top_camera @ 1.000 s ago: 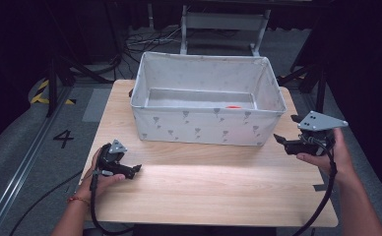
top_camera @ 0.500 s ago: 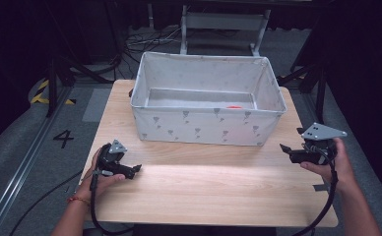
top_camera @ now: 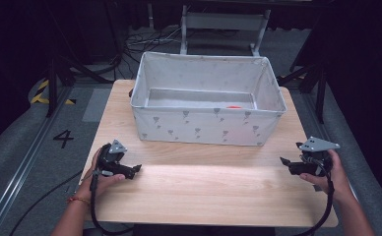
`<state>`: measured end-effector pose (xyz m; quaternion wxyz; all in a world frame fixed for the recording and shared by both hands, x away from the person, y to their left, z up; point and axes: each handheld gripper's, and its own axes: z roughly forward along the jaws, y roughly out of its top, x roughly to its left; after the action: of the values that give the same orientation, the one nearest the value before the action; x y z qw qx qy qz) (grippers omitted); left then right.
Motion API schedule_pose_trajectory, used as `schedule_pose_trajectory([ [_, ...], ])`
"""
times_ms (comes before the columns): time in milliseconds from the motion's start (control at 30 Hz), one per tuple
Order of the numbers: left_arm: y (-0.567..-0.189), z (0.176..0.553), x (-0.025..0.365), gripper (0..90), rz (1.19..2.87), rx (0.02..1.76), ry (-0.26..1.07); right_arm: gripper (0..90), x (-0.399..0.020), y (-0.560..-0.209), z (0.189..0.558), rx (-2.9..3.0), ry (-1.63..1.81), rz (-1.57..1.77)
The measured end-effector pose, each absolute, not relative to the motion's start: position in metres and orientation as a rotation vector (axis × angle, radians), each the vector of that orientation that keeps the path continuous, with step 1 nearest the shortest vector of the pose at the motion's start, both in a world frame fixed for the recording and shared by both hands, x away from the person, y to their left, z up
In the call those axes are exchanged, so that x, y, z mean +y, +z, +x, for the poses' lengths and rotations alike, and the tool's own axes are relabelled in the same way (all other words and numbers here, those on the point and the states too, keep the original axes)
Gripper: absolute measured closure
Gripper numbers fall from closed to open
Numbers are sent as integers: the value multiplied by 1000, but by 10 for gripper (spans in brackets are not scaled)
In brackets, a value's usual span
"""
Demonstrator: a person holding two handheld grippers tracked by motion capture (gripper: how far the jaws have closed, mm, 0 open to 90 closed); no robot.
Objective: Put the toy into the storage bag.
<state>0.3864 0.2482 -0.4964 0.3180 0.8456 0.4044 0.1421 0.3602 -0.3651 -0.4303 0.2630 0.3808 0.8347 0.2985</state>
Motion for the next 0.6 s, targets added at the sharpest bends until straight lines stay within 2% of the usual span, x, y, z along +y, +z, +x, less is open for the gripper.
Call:
schedule_pose_trajectory([
  [400,-496,386,248,4,2224,1066,374,189,-378,-475,351,2303,807,1122],
  [600,-497,386,248,2,2222,1072,360,185,-389,-496,339,2286,933,1198],
])
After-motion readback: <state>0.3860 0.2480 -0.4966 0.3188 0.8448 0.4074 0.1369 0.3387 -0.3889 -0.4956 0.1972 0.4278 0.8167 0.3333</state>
